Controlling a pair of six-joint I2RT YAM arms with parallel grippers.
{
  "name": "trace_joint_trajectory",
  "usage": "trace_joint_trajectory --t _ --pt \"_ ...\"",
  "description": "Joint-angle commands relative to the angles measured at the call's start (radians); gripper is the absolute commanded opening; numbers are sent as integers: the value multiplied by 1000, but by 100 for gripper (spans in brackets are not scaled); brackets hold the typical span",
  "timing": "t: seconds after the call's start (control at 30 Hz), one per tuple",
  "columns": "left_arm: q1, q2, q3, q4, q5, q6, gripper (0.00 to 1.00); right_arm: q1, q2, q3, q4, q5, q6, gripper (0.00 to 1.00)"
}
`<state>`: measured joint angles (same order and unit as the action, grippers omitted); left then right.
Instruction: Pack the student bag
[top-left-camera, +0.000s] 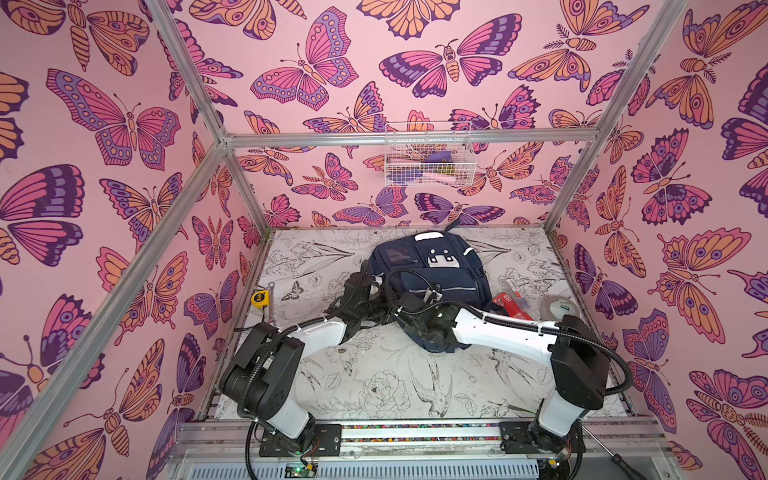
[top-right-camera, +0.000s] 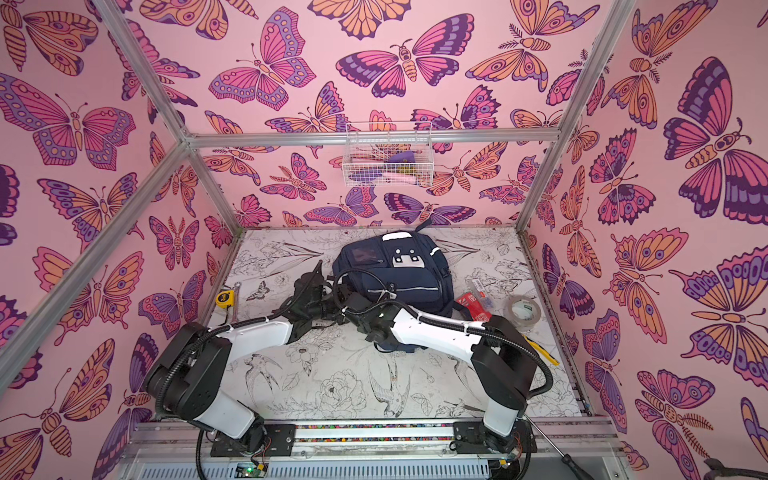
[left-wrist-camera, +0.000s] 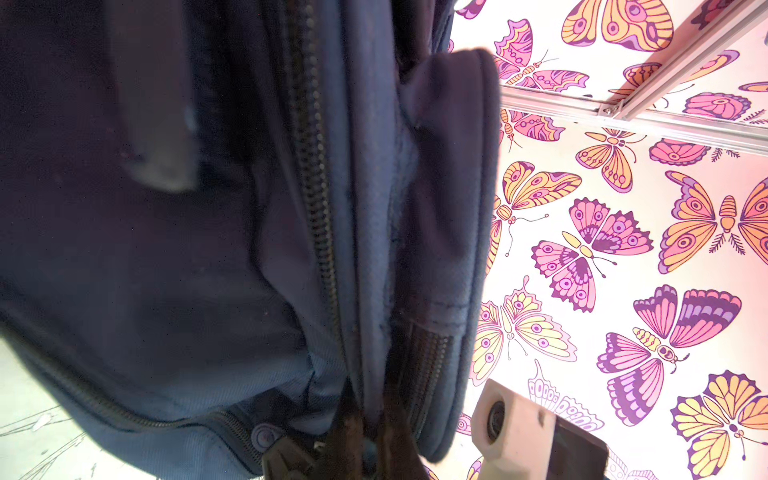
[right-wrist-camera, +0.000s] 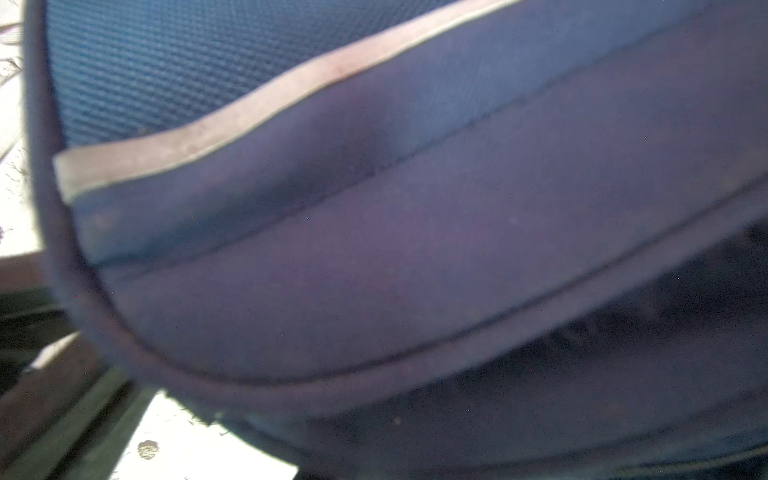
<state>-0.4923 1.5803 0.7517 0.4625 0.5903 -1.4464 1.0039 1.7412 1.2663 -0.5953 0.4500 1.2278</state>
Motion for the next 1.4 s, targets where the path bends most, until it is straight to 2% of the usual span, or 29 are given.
trace_joint_trajectory --t 0.0,0.07,0.13,0.37,0.57,0.73,0.87,0.93,1.07,1.2,1.37 --pt "-15 -54 28 71 65 21 0 -29 32 21 25 62 -22 10" --pt "-14 -60 30 48 62 42 0 -37 22 21 21 54 -23 3" --pt "-13 -62 29 27 56 63 0 -38 10 26 10 40 -28 0" --pt "-14 -36 29 -32 14 159 0 -39 -23 82 -92 -117 -72 0" --pt "-14 -18 15 -40 -1 195 0 -43 -40 95 -169 -224 -83 0" --pt "-14 -22 14 -65 -12 221 0 -50 -60 82 -236 -227 -98 0" --pt "-14 -32 21 -96 -18 253 0 -74 -67 80 -299 -233 -156 0" --pt "-14 -36 24 -108 -19 263 0 -77 -59 87 -347 -203 -184 6" --pt "-23 -36 24 -108 -1 262 0 -75 -41 106 -420 -135 -221 32" --pt "-40 -26 31 -107 16 259 0 -38 -35 113 -380 -97 -243 54" --pt "-51 4 46 -105 24 261 0 -13 -10 118 -330 -68 -216 59"
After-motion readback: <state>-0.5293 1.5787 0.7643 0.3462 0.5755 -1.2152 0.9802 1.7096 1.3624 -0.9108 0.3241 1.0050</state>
